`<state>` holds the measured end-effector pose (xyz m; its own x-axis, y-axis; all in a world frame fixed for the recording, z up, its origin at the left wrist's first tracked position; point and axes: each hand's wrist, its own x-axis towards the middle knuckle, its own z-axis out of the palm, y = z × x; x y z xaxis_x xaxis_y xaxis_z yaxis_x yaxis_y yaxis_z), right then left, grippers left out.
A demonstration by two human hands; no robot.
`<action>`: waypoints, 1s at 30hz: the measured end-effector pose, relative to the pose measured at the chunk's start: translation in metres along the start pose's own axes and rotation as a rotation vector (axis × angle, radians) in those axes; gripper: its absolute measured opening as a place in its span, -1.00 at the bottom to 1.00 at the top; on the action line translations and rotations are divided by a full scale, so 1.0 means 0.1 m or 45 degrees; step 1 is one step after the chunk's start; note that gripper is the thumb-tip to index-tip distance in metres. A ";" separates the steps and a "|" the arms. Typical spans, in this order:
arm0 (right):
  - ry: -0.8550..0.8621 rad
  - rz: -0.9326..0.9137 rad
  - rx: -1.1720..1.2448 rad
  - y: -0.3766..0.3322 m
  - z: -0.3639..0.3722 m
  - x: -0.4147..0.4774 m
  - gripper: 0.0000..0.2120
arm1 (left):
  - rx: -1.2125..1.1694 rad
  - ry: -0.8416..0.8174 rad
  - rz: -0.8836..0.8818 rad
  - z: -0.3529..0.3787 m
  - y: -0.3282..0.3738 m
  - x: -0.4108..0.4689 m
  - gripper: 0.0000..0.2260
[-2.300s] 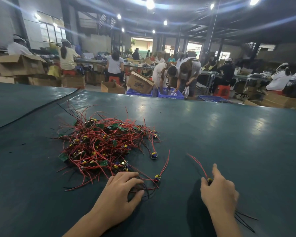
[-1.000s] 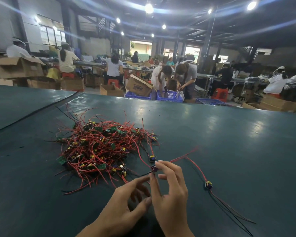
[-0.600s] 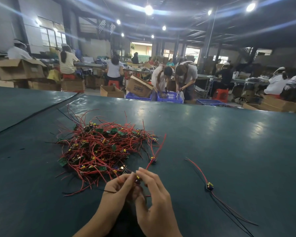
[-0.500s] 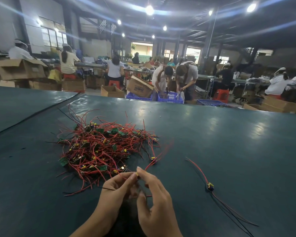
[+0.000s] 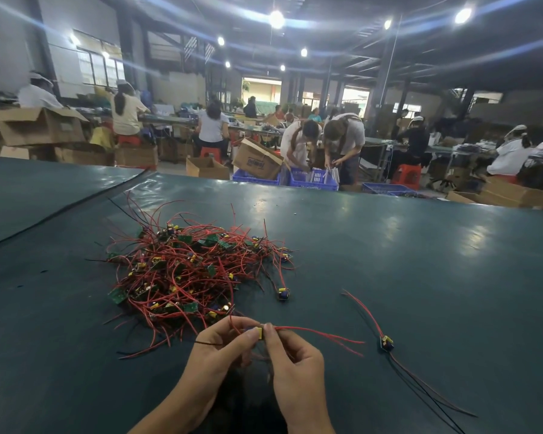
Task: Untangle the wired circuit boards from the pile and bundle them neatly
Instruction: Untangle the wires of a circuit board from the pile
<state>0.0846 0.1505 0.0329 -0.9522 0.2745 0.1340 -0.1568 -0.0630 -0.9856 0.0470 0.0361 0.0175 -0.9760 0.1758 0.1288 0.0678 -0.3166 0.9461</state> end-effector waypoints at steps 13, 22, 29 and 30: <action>0.043 0.164 0.165 0.07 0.01 0.02 -0.76 | 0.144 -0.068 0.087 0.13 0.03 -0.06 -0.73; 0.430 0.431 0.378 0.01 -0.25 0.26 -0.87 | 0.262 0.035 0.111 0.13 0.06 -0.05 -0.60; 0.486 0.437 0.561 -0.07 -0.45 0.34 -0.89 | 0.247 0.041 0.101 0.14 0.08 -0.07 -0.61; 0.487 0.424 0.554 -0.07 -0.46 0.34 -0.88 | 0.244 0.031 0.091 0.14 0.07 -0.08 -0.61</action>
<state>0.0653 0.2042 0.0395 -0.8206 0.4895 -0.2950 -0.0386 -0.5625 -0.8259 0.0582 0.0457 0.0272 -0.9718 0.1356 0.1927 0.1731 -0.1440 0.9743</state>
